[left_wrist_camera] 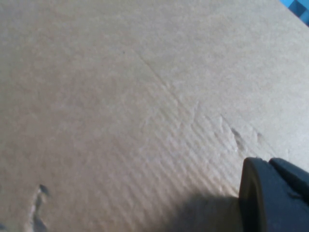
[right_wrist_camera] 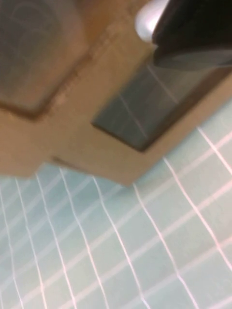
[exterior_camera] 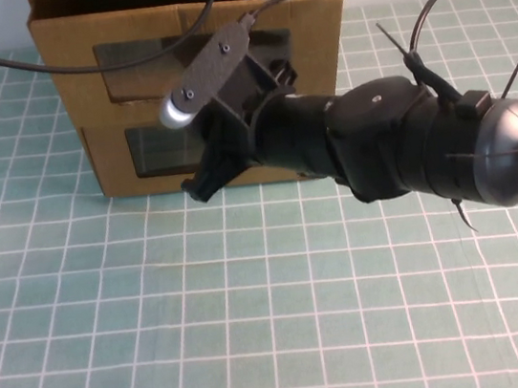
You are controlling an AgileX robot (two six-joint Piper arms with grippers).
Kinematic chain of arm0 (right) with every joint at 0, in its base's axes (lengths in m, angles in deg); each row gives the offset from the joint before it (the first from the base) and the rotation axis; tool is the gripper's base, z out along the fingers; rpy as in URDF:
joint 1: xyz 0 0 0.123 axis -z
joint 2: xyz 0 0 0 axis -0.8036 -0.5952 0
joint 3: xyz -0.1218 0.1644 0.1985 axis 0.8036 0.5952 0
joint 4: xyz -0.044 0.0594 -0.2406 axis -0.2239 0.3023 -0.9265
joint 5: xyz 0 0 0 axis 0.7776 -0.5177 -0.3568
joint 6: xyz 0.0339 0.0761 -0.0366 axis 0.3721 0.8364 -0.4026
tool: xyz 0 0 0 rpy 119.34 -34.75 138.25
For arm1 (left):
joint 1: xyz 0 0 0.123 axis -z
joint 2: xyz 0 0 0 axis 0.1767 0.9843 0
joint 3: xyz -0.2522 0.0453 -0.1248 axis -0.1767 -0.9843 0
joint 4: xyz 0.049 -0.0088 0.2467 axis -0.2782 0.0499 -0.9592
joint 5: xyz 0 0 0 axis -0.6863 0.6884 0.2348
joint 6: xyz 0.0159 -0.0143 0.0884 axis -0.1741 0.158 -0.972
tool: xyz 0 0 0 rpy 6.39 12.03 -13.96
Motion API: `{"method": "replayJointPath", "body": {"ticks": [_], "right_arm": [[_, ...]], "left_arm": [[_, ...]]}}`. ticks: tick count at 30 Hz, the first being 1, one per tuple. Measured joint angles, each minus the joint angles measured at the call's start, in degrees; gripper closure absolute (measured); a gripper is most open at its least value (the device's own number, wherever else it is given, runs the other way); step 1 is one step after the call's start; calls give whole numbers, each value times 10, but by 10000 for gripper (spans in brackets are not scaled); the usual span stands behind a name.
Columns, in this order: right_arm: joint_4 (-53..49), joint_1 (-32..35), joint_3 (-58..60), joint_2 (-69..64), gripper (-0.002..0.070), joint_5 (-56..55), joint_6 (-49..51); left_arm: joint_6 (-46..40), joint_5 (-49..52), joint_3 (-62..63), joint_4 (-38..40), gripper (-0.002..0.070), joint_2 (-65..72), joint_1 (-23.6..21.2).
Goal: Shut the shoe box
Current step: Close the shoe box with your right arm
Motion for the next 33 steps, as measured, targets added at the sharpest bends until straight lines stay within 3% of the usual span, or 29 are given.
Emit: {"method": "replayJointPath", "body": {"ticks": [11, 33], "right_arm": [[2, 8, -3, -14, 690, -42, -1], [37, 35, -90, -63, 690, -25, -27]], "left_arm": [[0, 0, 0, 0, 680, 0, 0], [0, -2, 0, -1, 680, 0, 0]]}}
